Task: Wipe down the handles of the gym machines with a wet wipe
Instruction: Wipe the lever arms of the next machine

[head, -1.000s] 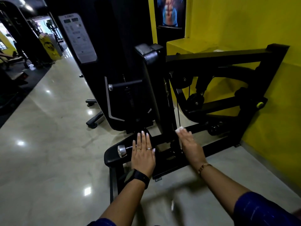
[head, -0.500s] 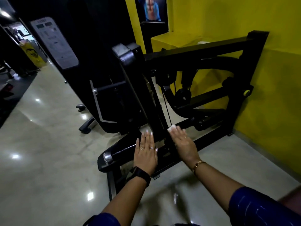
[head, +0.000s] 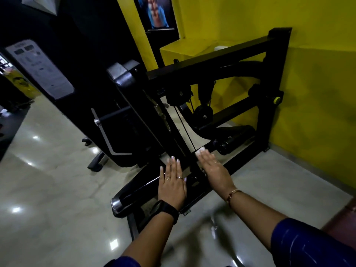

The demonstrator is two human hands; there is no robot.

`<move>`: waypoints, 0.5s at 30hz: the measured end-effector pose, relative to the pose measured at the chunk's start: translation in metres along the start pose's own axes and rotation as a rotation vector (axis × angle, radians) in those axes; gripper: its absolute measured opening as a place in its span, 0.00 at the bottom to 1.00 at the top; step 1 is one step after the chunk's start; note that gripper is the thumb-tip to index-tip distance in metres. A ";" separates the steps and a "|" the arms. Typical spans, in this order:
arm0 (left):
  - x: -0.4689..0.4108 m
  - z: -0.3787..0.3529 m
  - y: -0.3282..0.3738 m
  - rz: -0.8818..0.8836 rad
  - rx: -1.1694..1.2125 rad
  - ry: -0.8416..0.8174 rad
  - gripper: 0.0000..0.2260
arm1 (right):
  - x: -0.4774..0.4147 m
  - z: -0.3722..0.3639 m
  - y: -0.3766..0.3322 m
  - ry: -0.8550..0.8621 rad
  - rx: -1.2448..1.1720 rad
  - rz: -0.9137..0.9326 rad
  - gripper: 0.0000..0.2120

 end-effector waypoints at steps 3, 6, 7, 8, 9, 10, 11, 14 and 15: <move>-0.001 -0.001 0.003 0.010 0.016 0.003 0.28 | -0.003 0.002 0.013 -0.044 0.003 -0.186 0.45; -0.004 -0.004 0.008 0.020 0.030 -0.007 0.28 | -0.005 -0.007 0.001 -0.099 0.044 -0.214 0.43; -0.005 -0.005 0.009 0.017 0.033 -0.013 0.28 | -0.007 -0.007 -0.001 -0.082 0.042 -0.216 0.42; -0.005 -0.005 0.009 0.014 0.032 -0.020 0.28 | -0.010 -0.007 -0.002 -0.062 0.061 -0.206 0.41; -0.006 -0.004 0.010 0.008 0.030 -0.028 0.28 | -0.016 -0.006 -0.002 -0.046 0.086 -0.186 0.38; -0.006 -0.004 0.010 -0.002 0.028 -0.042 0.28 | -0.022 -0.005 -0.001 -0.063 0.113 -0.186 0.36; -0.006 -0.003 0.010 -0.012 0.024 -0.052 0.28 | -0.028 -0.004 0.000 -0.103 0.142 -0.196 0.34; -0.005 -0.001 0.010 -0.020 0.021 -0.051 0.28 | -0.035 -0.006 0.000 -0.170 0.234 -0.212 0.32; -0.005 -0.002 0.010 -0.015 0.026 -0.047 0.28 | -0.032 -0.007 -0.001 -0.160 0.219 -0.213 0.33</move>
Point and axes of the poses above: each hand's wrist, its own x-axis away from the middle knuckle, its own z-axis out of the back of the hand, y = z × x, the point moved 5 cm from there along -x, towards the middle knuckle, and after that the axes turned 1 degree about y, right-handed, at the moved point
